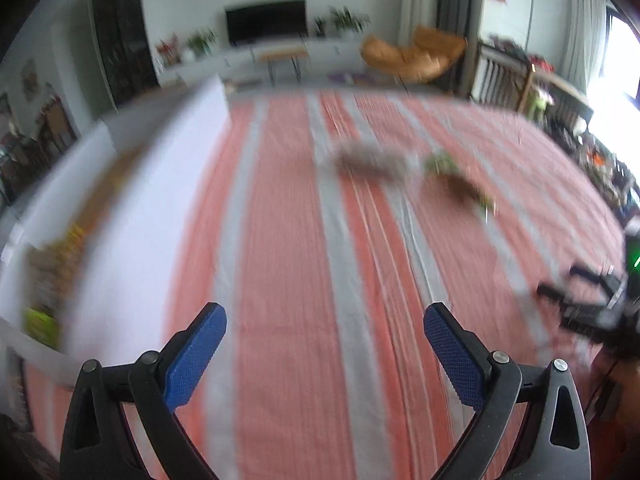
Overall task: Organize snacks
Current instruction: 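Move both tools back over the remaining snacks on the table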
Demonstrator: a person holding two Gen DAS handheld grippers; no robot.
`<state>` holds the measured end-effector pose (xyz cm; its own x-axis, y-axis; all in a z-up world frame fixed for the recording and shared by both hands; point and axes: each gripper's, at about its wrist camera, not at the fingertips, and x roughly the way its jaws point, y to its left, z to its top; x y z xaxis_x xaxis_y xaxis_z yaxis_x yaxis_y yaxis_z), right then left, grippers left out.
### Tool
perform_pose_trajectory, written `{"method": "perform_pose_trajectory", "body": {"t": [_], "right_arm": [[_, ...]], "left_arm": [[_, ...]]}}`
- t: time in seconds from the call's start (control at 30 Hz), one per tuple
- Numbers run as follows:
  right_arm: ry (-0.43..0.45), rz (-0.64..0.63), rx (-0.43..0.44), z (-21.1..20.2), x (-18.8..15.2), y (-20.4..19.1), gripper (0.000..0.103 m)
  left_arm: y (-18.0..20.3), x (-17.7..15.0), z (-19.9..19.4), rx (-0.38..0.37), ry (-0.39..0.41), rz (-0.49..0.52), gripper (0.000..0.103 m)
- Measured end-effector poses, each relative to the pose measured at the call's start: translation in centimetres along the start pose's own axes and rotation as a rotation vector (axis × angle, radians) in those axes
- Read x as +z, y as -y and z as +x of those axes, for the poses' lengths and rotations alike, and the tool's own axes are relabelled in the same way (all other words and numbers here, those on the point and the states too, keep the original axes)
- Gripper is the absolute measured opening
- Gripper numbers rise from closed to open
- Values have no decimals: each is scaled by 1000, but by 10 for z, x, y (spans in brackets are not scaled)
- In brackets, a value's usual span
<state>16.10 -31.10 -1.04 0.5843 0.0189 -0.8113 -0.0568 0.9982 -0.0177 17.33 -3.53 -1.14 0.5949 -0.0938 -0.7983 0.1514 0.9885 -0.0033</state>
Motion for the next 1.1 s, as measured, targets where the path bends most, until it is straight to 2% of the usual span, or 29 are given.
{"method": "perform_pose_trajectory", "body": {"t": [0.1, 0.17, 0.23, 0.5, 0.63, 1.1], "right_arm": [[0, 0, 0, -1, -1, 0, 92], [0, -1, -1, -1, -1, 0, 92], [0, 0, 0, -1, -1, 0, 92], [0, 0, 0, -1, -1, 0, 92], [1, 0, 0, -1, -1, 0, 92], [1, -1, -2, -1, -1, 0, 92]], "left_arm": [[9, -19, 42, -10, -87, 6, 98], [9, -27, 56, -1, -98, -6, 99], [7, -27, 56, 12, -53, -17, 99], [-12, -6, 75, 43, -12, -65, 103], [-16, 1, 80, 63, -13, -89, 103], [-18, 1, 83, 60, -13, -91, 103]]}}
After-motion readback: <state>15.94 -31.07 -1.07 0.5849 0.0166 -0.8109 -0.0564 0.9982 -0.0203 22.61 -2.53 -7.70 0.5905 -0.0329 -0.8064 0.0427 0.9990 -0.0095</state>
